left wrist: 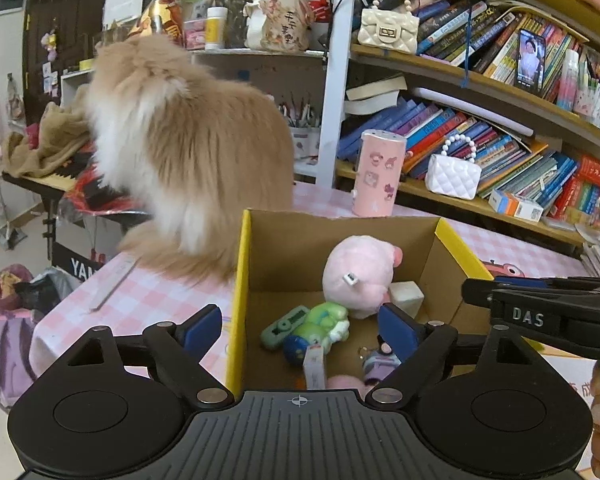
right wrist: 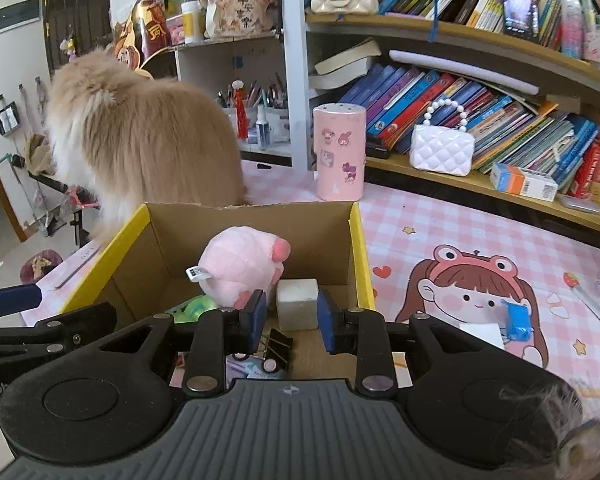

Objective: Organize objects
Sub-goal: 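Open both tools to drop white box and binder clip into the box, then withdraw both open tools up and away from the yellow box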

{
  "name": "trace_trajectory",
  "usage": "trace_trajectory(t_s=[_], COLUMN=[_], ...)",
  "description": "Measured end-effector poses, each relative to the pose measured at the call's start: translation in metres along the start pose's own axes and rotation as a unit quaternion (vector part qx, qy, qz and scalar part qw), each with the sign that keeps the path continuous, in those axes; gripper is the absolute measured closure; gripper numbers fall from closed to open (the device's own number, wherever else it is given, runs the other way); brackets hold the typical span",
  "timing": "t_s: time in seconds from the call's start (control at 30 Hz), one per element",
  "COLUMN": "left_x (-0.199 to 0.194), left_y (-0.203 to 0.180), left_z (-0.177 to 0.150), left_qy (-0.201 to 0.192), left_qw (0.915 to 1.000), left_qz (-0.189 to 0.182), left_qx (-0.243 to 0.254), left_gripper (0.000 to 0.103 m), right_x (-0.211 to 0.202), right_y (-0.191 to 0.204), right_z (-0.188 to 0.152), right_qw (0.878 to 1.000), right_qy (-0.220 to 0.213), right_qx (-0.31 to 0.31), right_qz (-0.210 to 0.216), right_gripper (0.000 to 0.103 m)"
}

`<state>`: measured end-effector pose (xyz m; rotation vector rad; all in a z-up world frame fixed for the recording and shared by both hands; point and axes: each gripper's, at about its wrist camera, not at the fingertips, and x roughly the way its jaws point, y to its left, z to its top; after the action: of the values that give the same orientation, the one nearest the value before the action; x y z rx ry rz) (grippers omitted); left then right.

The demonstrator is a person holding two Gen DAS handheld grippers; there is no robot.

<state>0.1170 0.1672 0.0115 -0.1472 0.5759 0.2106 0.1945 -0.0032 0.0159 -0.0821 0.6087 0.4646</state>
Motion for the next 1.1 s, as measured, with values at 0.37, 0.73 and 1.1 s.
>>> trace_trajectory(t_s=[0.37,0.73,1.1], left_x=[-0.038,-0.064,-0.084], left_y=[0.014,0.019,0.020], left_z=[-0.024,-0.055,-0.077], left_qy=[-0.008,0.023,0.051], left_qw=[0.9999,0.9997,0.9986], left_qz=[0.010,0.006,-0.001], left_qx=[0.000,0.007,0.014], left_gripper=[0.014,0.014,0.014], right_x=[-0.047,-0.073,-0.096], right_y=[0.018,0.040,0.051], right_z=[-0.032,-0.074,-0.105], right_qw=[1.000,0.999,0.999], right_qy=[-0.020,0.013,0.033], right_qx=[-0.002,-0.005,0.002], right_qz=[-0.024,-0.030,-0.043], right_gripper=[0.069,0.065,0.053])
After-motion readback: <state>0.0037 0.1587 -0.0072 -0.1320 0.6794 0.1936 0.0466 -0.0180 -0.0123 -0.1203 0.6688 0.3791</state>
